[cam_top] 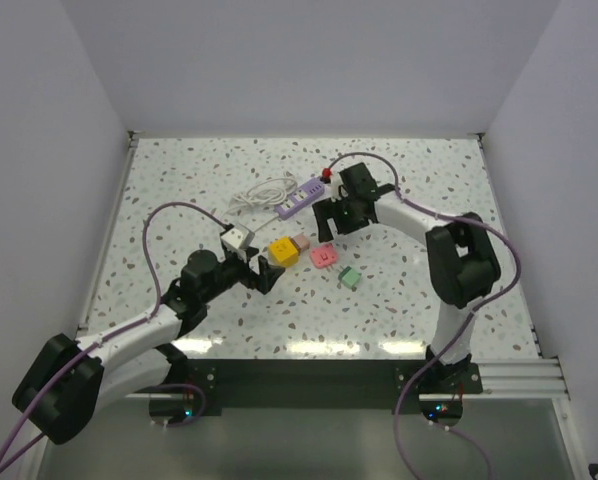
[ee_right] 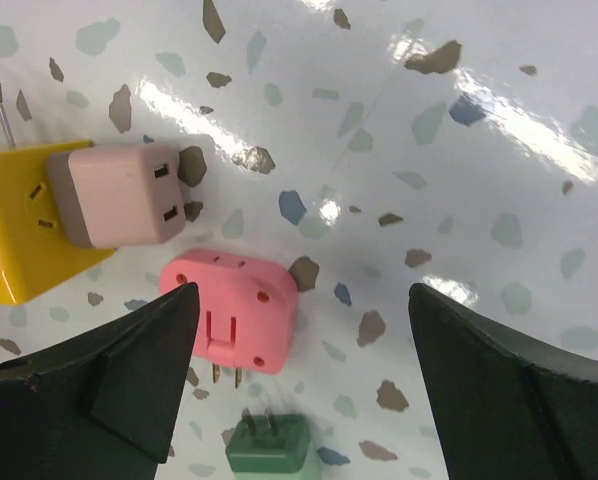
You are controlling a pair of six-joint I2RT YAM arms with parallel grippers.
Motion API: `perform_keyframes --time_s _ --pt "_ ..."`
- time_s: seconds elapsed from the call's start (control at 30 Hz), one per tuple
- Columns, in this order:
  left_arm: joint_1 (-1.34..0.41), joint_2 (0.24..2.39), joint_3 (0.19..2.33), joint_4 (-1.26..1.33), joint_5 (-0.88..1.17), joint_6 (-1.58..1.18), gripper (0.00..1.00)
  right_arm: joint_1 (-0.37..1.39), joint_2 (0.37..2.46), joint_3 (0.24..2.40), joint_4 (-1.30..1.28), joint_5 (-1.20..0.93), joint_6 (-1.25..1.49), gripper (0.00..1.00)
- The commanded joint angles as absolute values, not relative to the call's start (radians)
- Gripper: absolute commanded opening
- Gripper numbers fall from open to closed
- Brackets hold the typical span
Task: Insert the plug
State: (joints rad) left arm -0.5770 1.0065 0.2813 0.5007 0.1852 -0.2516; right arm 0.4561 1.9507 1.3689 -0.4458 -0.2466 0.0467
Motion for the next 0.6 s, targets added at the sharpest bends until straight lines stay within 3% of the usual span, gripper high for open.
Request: perform_keyframes --time_s 0.0,0.27,0.57 --pt "-0.572 0.989 0.273 0.560 0.176 -0.249 0.99 0.456 1.798 1.284 -0.390 -0.129 0.084 0.89" --pt "-0.572 0.989 0.268 0.568 0.172 -0.249 0.98 0.463 1.571 1.100 -0.489 -0.068 0.104 0.89" --pt "-0.572 1.009 0.273 0.572 0.172 -0.249 0.99 0.532 1.546 0.999 -0.529 -0.048 0.097 0.88"
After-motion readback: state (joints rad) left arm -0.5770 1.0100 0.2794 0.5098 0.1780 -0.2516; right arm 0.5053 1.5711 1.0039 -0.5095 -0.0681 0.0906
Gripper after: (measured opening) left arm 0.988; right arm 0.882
